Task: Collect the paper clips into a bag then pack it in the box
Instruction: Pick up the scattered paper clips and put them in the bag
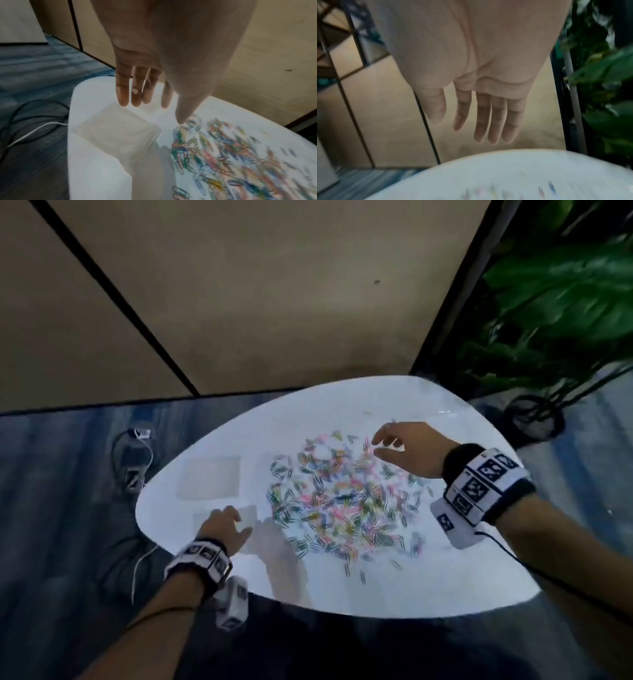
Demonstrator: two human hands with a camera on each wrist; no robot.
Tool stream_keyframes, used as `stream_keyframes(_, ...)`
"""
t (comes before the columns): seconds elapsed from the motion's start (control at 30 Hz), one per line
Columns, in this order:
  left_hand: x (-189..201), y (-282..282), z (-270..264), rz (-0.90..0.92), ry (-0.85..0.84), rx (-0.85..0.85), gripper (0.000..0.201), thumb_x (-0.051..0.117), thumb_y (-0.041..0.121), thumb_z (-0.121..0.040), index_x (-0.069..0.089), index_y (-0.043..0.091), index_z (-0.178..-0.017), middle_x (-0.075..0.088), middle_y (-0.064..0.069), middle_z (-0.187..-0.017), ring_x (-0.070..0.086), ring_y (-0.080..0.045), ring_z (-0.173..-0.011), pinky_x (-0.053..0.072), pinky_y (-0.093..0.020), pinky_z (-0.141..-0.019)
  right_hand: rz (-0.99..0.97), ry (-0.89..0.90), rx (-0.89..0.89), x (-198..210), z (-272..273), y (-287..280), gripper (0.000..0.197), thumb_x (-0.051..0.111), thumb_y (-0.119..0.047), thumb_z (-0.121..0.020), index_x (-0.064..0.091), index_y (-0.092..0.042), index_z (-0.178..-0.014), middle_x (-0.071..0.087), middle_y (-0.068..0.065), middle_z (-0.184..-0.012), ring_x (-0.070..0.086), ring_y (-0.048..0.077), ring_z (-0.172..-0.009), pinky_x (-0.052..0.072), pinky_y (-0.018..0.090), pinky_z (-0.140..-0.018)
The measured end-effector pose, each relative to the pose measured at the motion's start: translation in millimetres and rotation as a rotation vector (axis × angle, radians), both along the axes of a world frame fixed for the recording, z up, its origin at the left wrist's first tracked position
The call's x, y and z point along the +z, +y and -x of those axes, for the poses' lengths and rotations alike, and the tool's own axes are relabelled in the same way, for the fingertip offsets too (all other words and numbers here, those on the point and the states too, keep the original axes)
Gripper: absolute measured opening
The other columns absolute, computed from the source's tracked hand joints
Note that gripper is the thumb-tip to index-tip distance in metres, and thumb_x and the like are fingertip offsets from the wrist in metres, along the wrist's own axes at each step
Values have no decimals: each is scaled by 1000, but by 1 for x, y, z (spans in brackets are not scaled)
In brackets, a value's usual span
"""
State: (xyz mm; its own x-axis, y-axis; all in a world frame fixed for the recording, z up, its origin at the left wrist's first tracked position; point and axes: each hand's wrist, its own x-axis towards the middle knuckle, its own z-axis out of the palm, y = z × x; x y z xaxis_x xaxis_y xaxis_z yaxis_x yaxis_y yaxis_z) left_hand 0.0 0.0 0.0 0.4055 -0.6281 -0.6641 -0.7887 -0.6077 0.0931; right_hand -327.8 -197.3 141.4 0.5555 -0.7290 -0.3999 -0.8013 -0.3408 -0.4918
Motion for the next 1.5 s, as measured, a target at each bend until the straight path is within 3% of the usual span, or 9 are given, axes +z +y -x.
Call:
stream_keyframes(0.13, -86, -3, 6, 114, 19, 133, 57, 68, 41, -88, 47, 11, -131, 53, -19, -133, 57, -38, -119, 48, -41, -97, -174, 182, 107, -128, 4, 60, 31, 54, -40, -96, 60, -21, -120, 61, 3, -116, 59, 22, -102, 46, 31, -87)
stream_keyframes(0.33, -150, 23, 9, 442, -96, 137, 22, 51, 18, -95, 60, 8, -112, 67, -23, -113, 62, -41, -104, 49, -40, -85, -50, 280, 96, -237, 43, 112, 34, 57, -42, -93, 63, -24, -121, 63, 3, -122, 60, 21, -107, 46, 28, -89)
stream_keyframes(0.57, -94, 71, 37, 427, -16, 119, 22, 60, 10, -85, 76, 16, -99, 72, -12, -114, 65, -33, -109, 55, -35, -94, -45, 481, -293, -262, 126, 154, 103, 79, -46, -73, 18, -18, -151, 26, 17, -151, 44, 37, -132, 41, 45, -107)
stream_keyframes(0.8, -45, 67, 48, 557, -32, 79, 6, 74, 23, -79, 71, 26, -75, 71, -1, -77, 68, -25, -84, 54, -28, -81, -6, 448, -399, -293, 101, 153, 93, 55, -61, -85, 10, -15, -153, 22, 27, -152, 29, 46, -139, 30, 51, -113)
stream_keyframes(0.93, -31, 65, 62, 563, 46, 118, 6, 78, 18, -81, 72, 16, -81, 71, -3, -63, 71, -21, -58, 59, -25, -64, 41, 515, -260, -292, 61, 149, 89, 51, -56, -91, -1, -22, -155, 7, 28, -158, 17, 52, -142, 24, 57, -115)
stream_keyframes(1.03, -20, 54, 73, 626, 90, 106, 4, 74, 13, -85, 74, 11, -81, 73, -9, -61, 70, -16, -48, 62, -23, -62, 78, 611, -162, -286, 34, 151, 69, 50, -35, -97, 12, -24, -154, 17, 26, -156, 31, 50, -137, 33, 55, -112)
stream_keyframes(1.2, -46, 49, 73, 633, 99, 29, 11, 72, 12, -87, 80, 5, -88, 77, -13, -81, 75, -26, -73, 56, -25, -79, 282, 550, -42, -283, 16, 146, 30, 41, 3, -95, 61, -1, -117, 63, 17, -119, 64, 31, -108, 54, 36, -87)
stream_keyframes(1.4, -46, 34, 84, 607, 71, -108, 17, 71, 18, -85, 79, 19, -99, 76, -5, -93, 67, -24, -101, 51, -29, -90, 205, 372, -307, -264, 38, 110, 16, 64, -15, -87, 74, -4, -83, 73, 13, -93, 67, 23, -79, 58, 29, -75)
stream_keyframes(1.5, -43, 26, 89, 627, 115, -61, 12, 72, 21, -85, 78, 18, -95, 76, -5, -91, 69, -23, -96, 52, -29, -91, 106, 96, -506, -241, 46, 95, 11, 76, -22, -80, 79, -11, -80, 77, 6, -80, 72, 18, -77, 59, 28, -79)
